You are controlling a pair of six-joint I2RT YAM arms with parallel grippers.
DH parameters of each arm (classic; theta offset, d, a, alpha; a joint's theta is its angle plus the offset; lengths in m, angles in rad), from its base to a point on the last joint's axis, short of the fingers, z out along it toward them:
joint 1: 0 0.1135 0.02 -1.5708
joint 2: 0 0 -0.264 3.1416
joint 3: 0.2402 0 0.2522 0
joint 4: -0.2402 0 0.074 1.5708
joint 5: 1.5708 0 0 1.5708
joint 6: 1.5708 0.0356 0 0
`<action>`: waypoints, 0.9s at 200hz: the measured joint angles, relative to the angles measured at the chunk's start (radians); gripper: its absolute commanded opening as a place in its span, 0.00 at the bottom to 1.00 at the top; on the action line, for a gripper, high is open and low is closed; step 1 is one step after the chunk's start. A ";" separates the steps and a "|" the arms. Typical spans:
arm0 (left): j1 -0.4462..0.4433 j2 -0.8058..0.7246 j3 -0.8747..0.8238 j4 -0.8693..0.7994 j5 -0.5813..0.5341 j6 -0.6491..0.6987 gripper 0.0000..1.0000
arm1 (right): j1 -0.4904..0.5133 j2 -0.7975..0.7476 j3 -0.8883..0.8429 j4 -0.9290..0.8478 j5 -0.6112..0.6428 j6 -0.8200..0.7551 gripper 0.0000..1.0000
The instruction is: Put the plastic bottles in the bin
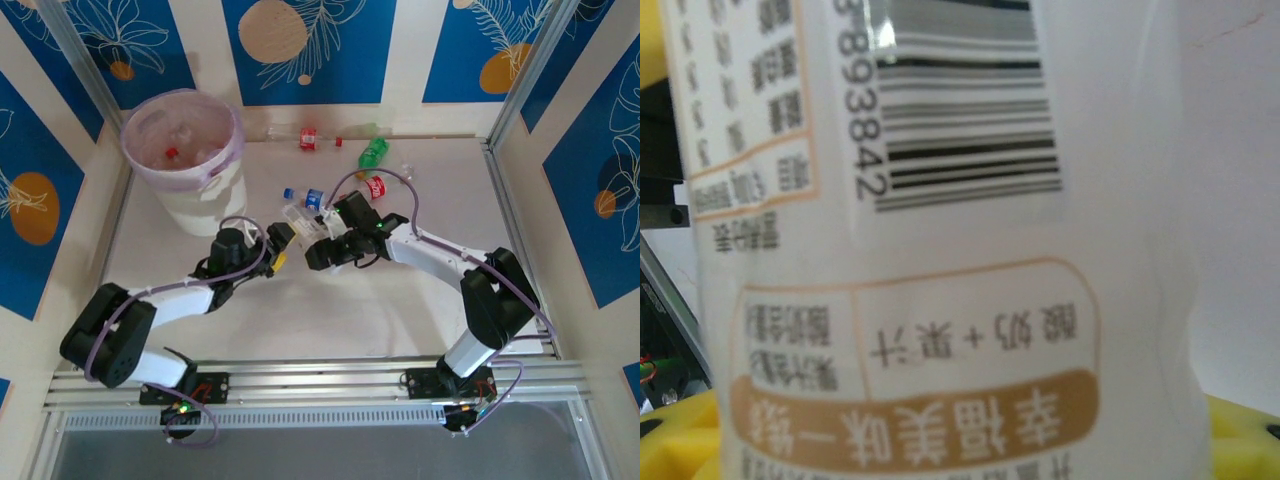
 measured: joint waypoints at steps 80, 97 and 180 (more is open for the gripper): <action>-0.016 0.088 0.034 0.106 0.000 -0.060 1.00 | -0.014 -0.001 -0.011 0.020 0.026 0.047 0.57; -0.027 0.085 0.053 0.108 0.001 -0.059 1.00 | -0.031 -0.002 -0.016 0.021 0.009 0.058 0.57; -0.034 0.074 0.105 0.096 0.020 -0.028 1.00 | -0.015 -0.002 -0.023 0.022 -0.051 0.066 0.57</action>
